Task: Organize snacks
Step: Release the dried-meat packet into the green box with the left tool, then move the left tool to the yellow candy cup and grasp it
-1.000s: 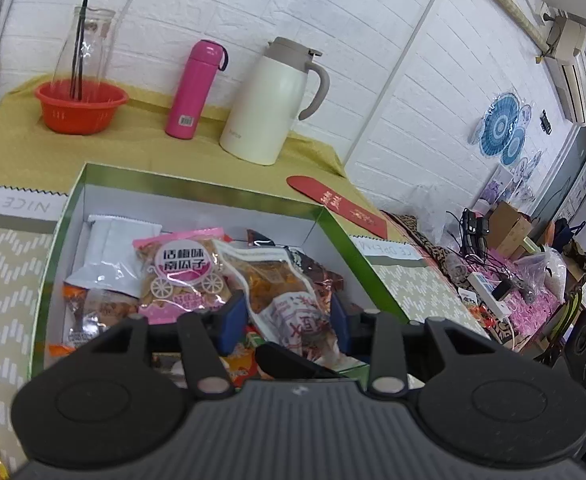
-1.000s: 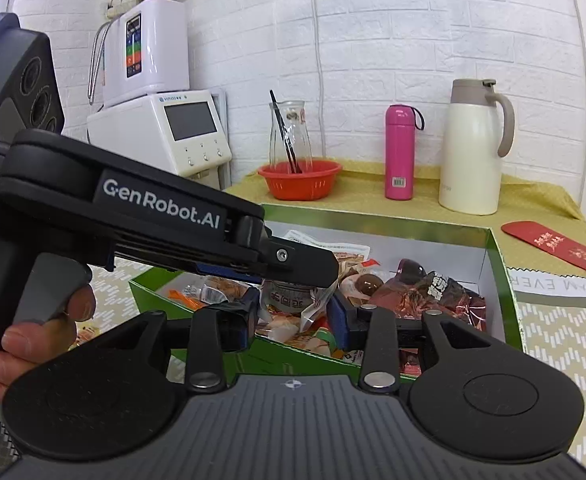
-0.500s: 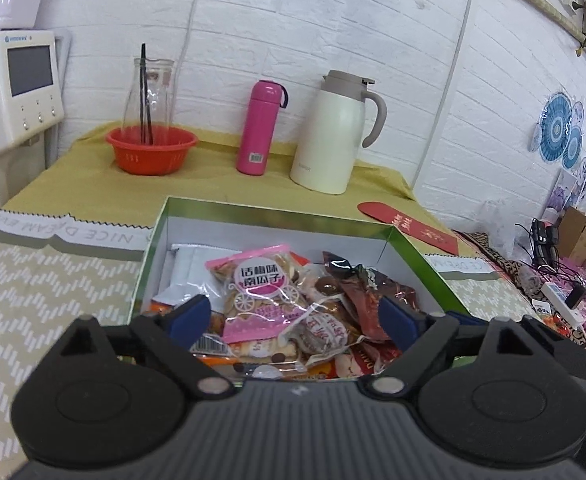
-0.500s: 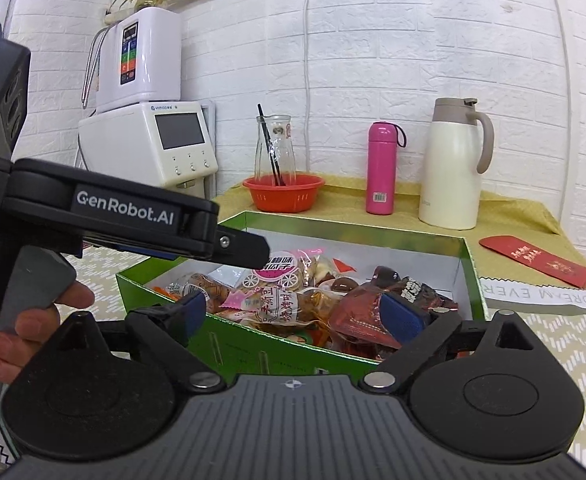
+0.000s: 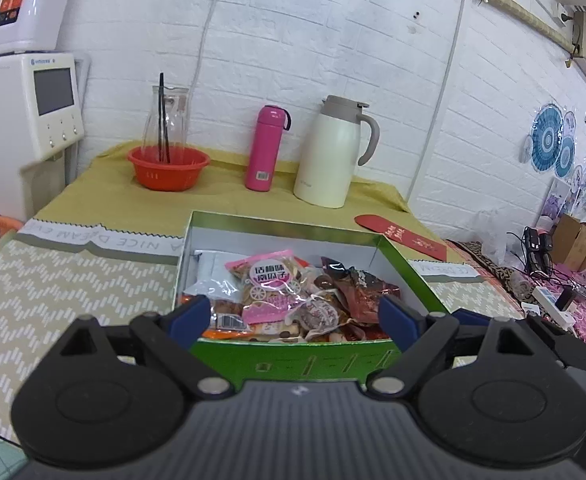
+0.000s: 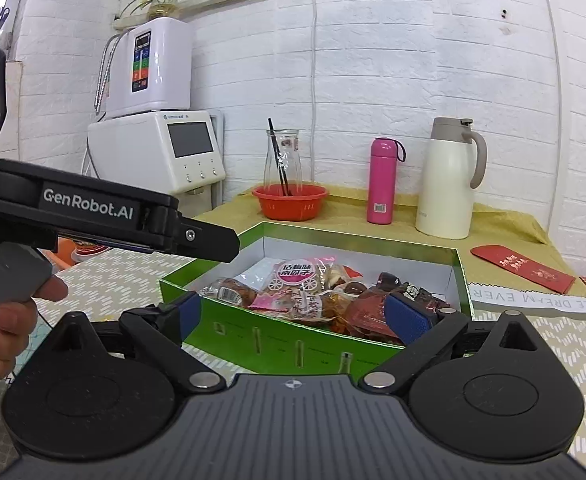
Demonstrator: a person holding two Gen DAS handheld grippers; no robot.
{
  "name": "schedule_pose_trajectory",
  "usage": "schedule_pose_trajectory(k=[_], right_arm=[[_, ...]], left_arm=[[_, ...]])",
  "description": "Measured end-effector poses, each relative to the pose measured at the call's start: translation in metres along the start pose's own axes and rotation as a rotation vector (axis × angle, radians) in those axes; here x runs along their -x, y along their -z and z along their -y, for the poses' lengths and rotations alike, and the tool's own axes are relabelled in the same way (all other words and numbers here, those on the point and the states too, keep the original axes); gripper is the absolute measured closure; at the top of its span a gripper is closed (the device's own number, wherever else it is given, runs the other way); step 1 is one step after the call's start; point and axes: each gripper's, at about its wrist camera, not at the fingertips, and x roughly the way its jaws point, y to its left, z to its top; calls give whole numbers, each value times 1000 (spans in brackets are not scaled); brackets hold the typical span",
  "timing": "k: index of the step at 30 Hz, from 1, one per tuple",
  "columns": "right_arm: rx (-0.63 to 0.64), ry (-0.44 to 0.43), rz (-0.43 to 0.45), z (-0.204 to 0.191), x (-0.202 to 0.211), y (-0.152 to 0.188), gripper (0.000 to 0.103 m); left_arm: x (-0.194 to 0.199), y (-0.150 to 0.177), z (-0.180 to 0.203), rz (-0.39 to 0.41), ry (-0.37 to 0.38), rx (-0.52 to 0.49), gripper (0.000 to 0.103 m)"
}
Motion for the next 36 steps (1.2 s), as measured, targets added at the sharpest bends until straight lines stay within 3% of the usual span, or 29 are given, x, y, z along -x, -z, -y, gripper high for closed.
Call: schedule_pose_trajectory(k=[4,9,13,21,24,25,26,33,35,36], right_arm=[[6,-19,-37,-15,10,2,0],[12,-133,-123,-37,15,16,0],[45,-211,-222,-56,6,33,0],[10,-279,-315,-86,-23,40,0],[-10,-294,-321,-96,-38,38,0],[-16,-301,-323,-100,-43,37,0],[-24,-310,-326,-104,-48,36,0],[-39,-332,-343,-127,-82,30,9],[-43,-338,-347,-131,-89,28,23],[-44,-338,-345,-133,-92,27,25]], left_arm=[[27,5,-15,-18,-1,15,16],[53,24,-50,-44,-116,41,16],[56,43,-85,-99,-151,53,16],[43,52,-136,-159,-78,199,17],[31,51,-138,-188,-54,179,23],[27,51,-139,-200,-42,176,44],[21,51,-141,-229,-23,178,54],[0,51,-158,-268,7,216,59],[-4,49,-159,-278,28,215,64],[-6,49,-158,-282,33,207,69]])
